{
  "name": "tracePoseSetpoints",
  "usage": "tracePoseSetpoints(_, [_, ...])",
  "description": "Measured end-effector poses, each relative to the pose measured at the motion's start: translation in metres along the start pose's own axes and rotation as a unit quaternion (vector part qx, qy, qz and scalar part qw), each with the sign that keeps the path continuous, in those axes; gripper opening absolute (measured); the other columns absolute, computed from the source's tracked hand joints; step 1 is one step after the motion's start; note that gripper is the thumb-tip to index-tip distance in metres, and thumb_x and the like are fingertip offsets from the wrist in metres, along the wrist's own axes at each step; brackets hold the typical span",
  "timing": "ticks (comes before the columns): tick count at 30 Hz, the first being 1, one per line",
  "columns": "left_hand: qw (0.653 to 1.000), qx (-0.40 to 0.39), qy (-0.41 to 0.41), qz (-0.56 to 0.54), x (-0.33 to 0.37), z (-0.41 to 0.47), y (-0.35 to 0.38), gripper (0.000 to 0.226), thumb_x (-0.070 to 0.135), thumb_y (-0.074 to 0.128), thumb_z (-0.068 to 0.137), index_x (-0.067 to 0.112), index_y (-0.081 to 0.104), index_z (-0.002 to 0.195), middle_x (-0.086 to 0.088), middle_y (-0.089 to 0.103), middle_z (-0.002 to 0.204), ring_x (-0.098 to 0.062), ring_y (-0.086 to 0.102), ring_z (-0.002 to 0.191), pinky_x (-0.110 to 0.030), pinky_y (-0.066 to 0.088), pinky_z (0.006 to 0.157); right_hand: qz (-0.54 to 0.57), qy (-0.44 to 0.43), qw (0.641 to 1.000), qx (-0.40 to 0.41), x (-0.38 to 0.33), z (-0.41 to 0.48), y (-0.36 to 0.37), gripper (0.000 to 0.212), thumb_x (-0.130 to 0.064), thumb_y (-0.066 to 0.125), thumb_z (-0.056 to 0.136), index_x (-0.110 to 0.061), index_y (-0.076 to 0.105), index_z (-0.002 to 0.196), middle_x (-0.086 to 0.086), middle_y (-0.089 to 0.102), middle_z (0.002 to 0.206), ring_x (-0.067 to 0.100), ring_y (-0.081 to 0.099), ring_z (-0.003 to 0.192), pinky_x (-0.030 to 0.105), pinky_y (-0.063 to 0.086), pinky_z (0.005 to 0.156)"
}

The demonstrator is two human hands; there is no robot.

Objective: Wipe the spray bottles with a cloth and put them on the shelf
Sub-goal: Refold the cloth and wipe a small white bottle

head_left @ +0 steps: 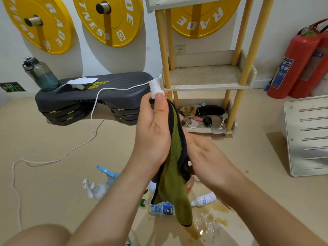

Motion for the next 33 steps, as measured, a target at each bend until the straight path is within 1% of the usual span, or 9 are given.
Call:
tracePoseSetpoints(4, [0.995,-0.043,0.072,0.048,-0.013,0.003,-0.002,0.022,0.046,0.041,0.098,0.032,0.049,0.113,-0.013,0.064,0.100,-0.031,0.063,0.095,-0.052,0.051,0.089,0.154,0.051,0.987,0.003,0.003,-0.002,-0.012,0.050,-0.038,0.044,0.104,0.006,0.068,0.095,0.027,0.071,0.086,0.029,0.069,0.072,0.045,0.061,0.073])
tracePoseSetpoints(6, [0.992,-0.078,0.089,0.054,-0.022,-0.002,0.001,0.026,0.045,0.044,0.095,0.033,0.047,0.117,0.003,0.066,0.101,-0.023,0.065,0.096,-0.049,0.052,0.089,0.261,0.056,0.963,0.026,0.004,-0.002,-0.016,0.031,-0.016,0.052,0.100,0.006,0.072,0.093,0.022,0.073,0.082,0.024,0.071,0.068,0.033,0.061,0.063])
tracePoseSetpoints(9, [0.989,-0.110,0.082,0.052,-0.035,-0.013,0.010,0.027,0.040,0.047,0.094,0.031,0.048,0.120,0.016,0.065,0.104,-0.009,0.066,0.098,-0.030,0.050,0.089,0.298,0.027,0.952,0.059,0.001,-0.003,-0.022,0.025,-0.014,0.062,0.083,0.006,0.073,0.094,0.023,0.073,0.083,0.024,0.070,0.068,0.028,0.060,0.060])
tracePoseSetpoints(14, [0.981,-0.117,0.083,0.127,-0.043,-0.026,0.013,0.028,0.028,0.057,0.093,0.032,0.047,0.119,0.016,0.063,0.105,-0.001,0.062,0.096,-0.009,0.043,0.080,0.046,0.036,0.997,0.057,0.005,-0.001,-0.038,0.028,0.001,0.048,0.096,-0.005,0.074,0.093,0.028,0.072,0.087,0.045,0.070,0.081,0.056,0.060,0.076])
tracePoseSetpoints(18, [0.960,-0.107,0.116,0.229,-0.038,-0.027,0.012,0.033,0.036,0.062,0.088,0.033,0.051,0.119,0.010,0.063,0.100,-0.005,0.058,0.085,-0.014,0.044,0.071,-0.220,0.033,0.973,0.056,-0.008,-0.002,-0.055,0.024,-0.012,0.053,0.090,-0.020,0.076,0.086,-0.002,0.070,0.072,0.010,0.064,0.064,0.034,0.056,0.066])
tracePoseSetpoints(23, [0.937,-0.122,0.139,0.295,-0.032,-0.025,0.008,0.030,0.050,0.053,0.091,0.035,0.047,0.116,0.015,0.058,0.084,-0.006,0.052,0.074,-0.011,0.039,0.065,0.081,0.012,0.990,0.111,-0.025,-0.008,-0.077,0.010,-0.021,0.070,0.086,-0.026,0.078,0.088,-0.002,0.073,0.090,0.010,0.067,0.079,0.035,0.059,0.071])
tracePoseSetpoints(28, [0.908,-0.148,0.207,0.333,-0.021,-0.025,0.008,0.035,0.044,0.030,0.102,0.029,0.053,0.123,0.013,0.064,0.091,-0.011,0.057,0.083,-0.019,0.040,0.066,0.231,0.025,0.966,0.117,-0.005,-0.009,-0.060,0.022,-0.024,0.066,0.089,-0.015,0.069,0.109,0.003,0.076,0.100,0.012,0.072,0.090,0.024,0.055,0.074])
tracePoseSetpoints(30, [0.916,-0.137,0.213,0.311,-0.020,-0.020,0.004,0.039,0.037,0.031,0.104,0.022,0.062,0.122,0.014,0.064,0.090,-0.008,0.060,0.082,-0.013,0.042,0.068,0.273,0.015,0.953,0.132,-0.002,-0.008,-0.053,0.026,-0.019,0.063,0.091,-0.012,0.065,0.116,0.007,0.076,0.104,0.015,0.072,0.098,0.031,0.057,0.081])
tracePoseSetpoints(33, [0.926,-0.115,0.195,0.303,-0.021,-0.011,-0.004,0.032,0.031,0.042,0.102,0.016,0.068,0.111,0.002,0.072,0.084,-0.013,0.062,0.075,-0.028,0.045,0.064,0.241,-0.045,0.953,0.181,-0.010,-0.007,-0.055,0.030,-0.019,0.060,0.092,-0.019,0.059,0.123,0.005,0.073,0.106,0.018,0.073,0.099,0.036,0.061,0.084])
Point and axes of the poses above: each hand's wrist, its own z-axis towards the middle knuckle, its own y-axis out of the palm, x = y × z, the point moved 2 cm from there along z, towards the middle knuckle
